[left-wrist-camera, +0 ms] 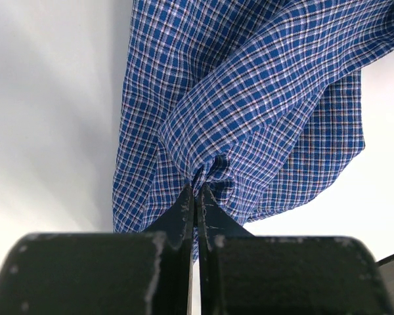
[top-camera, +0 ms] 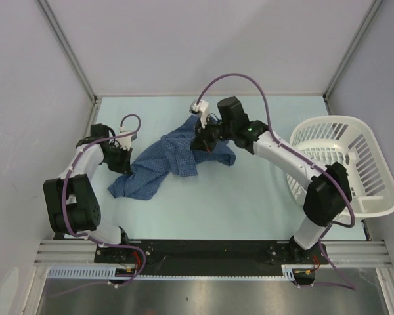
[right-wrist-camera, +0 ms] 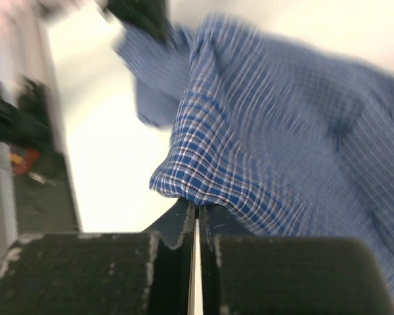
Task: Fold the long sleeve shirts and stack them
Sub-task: Flatten the shirt out
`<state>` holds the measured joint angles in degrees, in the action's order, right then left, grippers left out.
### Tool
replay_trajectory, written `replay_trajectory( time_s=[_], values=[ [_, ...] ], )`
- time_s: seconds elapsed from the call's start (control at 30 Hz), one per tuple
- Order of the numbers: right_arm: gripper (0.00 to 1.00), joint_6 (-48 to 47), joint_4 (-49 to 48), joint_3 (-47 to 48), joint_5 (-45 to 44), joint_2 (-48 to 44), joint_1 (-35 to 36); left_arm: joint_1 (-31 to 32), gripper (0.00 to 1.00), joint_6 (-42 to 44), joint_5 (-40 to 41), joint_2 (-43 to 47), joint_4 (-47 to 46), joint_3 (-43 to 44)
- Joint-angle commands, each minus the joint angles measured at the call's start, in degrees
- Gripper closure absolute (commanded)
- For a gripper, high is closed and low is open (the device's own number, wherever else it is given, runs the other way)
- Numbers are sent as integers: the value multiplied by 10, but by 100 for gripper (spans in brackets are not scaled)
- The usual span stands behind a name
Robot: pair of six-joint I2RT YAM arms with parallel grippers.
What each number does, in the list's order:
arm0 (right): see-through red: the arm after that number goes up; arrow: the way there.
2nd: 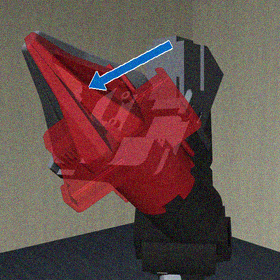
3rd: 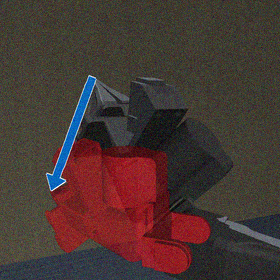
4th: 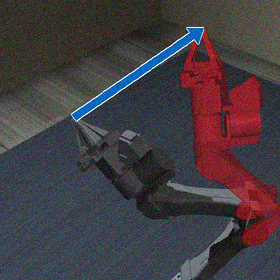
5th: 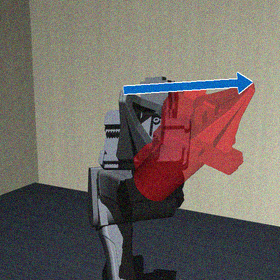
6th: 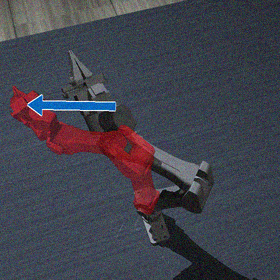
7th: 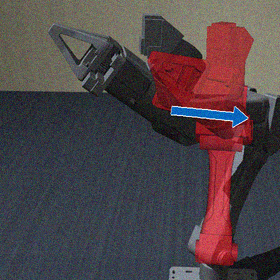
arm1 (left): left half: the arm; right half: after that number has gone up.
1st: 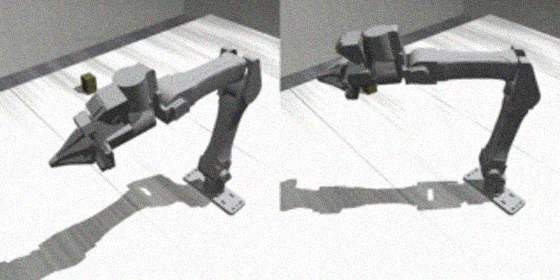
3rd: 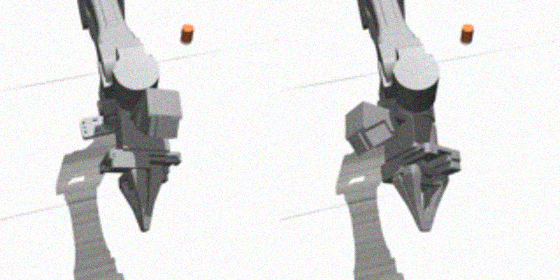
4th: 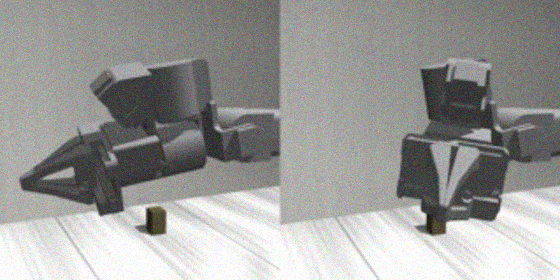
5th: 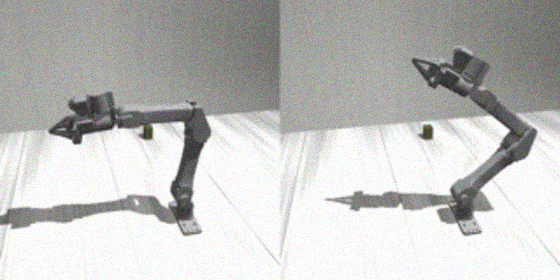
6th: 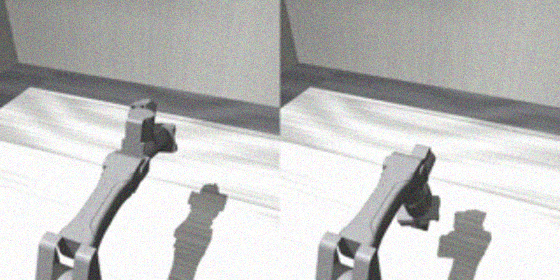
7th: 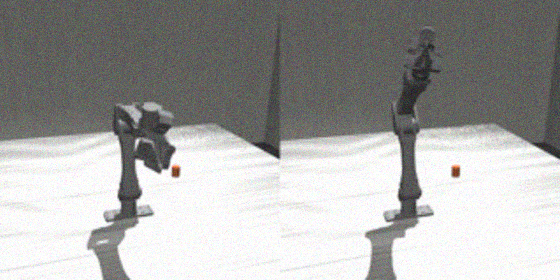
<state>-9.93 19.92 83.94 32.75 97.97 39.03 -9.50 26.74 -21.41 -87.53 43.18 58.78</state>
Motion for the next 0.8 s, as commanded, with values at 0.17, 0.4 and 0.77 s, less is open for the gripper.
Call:
replay_trajectory(
  time_s=[0.17, 0.4, 0.77],
  values=[
    [100, 443, -288, 134, -63, 164, -155, 3, 100, 6, -27, 16, 13, 13],
    [5, 290, -155, 107, -41, 198, -176, 4, 100, -14, -43, 17, 23, 19],
    [28, 101, -15, -37, -5, 86, -242, 3, 100, -10, -53, 25, 28, 0]
  ],
)
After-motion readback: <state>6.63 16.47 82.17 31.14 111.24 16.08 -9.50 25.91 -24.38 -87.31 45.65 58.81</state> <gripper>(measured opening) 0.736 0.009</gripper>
